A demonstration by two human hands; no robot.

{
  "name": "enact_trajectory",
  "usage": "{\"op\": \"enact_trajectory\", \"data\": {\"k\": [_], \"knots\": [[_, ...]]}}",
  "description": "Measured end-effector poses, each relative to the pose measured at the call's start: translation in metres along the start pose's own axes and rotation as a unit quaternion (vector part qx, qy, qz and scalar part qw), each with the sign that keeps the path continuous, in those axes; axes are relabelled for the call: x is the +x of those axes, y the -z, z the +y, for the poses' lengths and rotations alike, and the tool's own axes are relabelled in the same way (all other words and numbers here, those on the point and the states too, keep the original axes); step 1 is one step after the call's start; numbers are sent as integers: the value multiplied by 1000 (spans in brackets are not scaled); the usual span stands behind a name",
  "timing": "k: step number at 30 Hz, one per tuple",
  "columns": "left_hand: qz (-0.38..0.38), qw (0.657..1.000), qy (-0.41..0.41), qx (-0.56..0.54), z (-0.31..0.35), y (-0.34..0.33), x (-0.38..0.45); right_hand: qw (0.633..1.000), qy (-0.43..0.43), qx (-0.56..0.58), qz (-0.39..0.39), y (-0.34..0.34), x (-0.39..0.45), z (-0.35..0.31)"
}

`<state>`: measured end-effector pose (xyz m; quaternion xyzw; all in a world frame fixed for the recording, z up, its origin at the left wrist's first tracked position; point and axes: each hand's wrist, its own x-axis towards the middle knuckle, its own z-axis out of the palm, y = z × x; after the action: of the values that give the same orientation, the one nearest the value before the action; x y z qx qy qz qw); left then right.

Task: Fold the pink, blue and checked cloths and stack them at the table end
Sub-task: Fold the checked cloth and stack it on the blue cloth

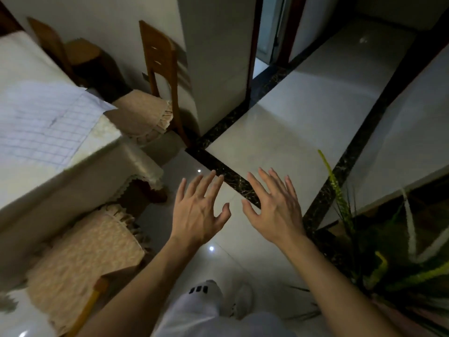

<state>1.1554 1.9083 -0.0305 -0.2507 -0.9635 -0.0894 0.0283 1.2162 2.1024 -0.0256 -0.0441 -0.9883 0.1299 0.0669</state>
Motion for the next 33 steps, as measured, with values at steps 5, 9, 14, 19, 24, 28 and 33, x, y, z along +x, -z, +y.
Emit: {"op": "enact_trajectory", "data": {"k": [5,9,14,19,24,28,33], "knots": [[21,997,73,8,-17,4,16,997,69,9,-19,-6,50,-4],[47,990,130,18,-46,12,22,991,124,33,-29,-21,90,-26],[74,977,200,23,-97,9,30,980,191,35,-50,-49,144,-70],[100,962,253,31,-160,6,58,966,249,21,-67,-75,211,-113],[115,949,290,31,-234,13,89,951,298,23,-76,-93,289,-169],[139,936,321,34,-290,18,106,941,328,26,-81,-109,343,-220],[126,920,368,41,-338,23,114,928,360,42,-83,-129,387,-269]]}}
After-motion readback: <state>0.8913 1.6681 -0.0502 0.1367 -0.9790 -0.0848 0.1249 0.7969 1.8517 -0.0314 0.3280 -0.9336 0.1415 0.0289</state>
